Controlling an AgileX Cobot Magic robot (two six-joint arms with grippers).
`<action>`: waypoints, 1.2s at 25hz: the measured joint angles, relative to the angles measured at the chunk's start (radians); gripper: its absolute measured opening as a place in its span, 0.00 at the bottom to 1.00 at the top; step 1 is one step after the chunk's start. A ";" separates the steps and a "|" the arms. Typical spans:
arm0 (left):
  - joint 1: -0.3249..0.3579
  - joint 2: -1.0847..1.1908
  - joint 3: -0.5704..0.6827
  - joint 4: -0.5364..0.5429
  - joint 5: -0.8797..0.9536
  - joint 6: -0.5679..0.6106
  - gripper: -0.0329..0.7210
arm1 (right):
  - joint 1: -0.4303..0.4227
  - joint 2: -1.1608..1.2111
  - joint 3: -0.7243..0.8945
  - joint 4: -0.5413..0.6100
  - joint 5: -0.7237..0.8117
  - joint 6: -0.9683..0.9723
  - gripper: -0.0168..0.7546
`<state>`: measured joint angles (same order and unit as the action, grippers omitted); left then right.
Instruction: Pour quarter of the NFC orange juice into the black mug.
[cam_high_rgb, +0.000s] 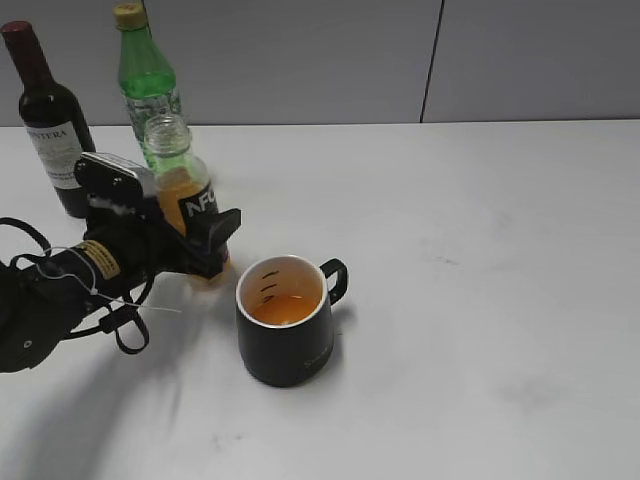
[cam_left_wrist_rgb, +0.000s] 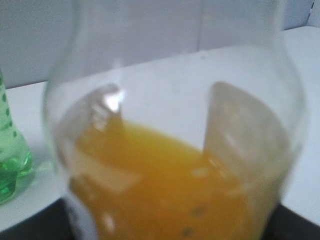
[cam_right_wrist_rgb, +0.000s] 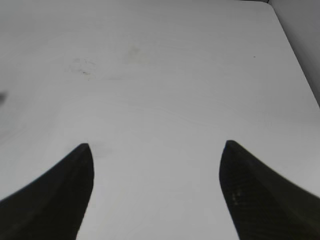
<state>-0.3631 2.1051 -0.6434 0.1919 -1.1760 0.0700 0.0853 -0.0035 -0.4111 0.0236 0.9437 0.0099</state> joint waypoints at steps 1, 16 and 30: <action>0.000 0.000 0.000 -0.004 0.000 -0.010 0.67 | 0.000 0.000 0.000 0.000 0.000 0.000 0.79; 0.000 0.009 -0.022 -0.019 -0.002 -0.023 0.67 | 0.000 0.000 0.000 0.000 0.000 0.000 0.79; 0.000 0.140 -0.276 0.003 0.041 -0.023 0.67 | 0.000 0.000 0.000 0.000 0.000 0.000 0.79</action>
<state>-0.3631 2.2448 -0.9199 0.1949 -1.1352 0.0468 0.0853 -0.0035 -0.4111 0.0236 0.9437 0.0099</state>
